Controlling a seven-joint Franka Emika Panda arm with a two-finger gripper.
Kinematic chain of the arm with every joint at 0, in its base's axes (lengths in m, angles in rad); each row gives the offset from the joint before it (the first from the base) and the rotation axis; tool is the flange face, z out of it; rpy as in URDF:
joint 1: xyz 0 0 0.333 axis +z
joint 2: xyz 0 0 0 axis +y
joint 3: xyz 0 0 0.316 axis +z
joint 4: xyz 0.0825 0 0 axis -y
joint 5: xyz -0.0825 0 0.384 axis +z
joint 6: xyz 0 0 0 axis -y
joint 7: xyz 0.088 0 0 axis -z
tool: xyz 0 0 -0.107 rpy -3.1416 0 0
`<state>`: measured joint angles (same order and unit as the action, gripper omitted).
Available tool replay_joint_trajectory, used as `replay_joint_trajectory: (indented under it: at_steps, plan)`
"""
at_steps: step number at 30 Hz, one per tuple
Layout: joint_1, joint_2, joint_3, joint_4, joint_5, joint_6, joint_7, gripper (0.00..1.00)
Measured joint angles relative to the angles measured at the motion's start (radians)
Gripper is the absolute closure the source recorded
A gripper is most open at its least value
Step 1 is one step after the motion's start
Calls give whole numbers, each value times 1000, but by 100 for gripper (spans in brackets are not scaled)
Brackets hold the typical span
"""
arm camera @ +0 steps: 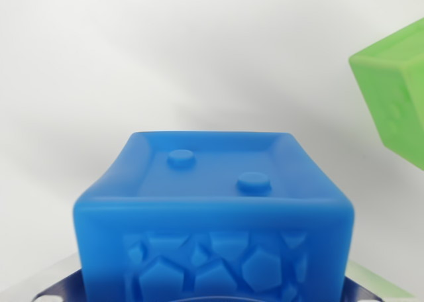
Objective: Stack cube
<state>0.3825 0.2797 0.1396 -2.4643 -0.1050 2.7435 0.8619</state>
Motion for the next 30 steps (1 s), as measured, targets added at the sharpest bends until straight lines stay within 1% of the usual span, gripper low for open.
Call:
replay_joint_trajectory:
  at_steps: [3, 6, 21, 30]
  plan:
    - [-1, -20, 2, -1, 7, -14, -2, 100]
    - [-2, -23, 1, -1, 13, -20, 6, 100]
    - [-3, -33, -19, 15, 35, -48, 80, 100]
    - [-3, -42, -32, 27, 45, -69, 131, 100]
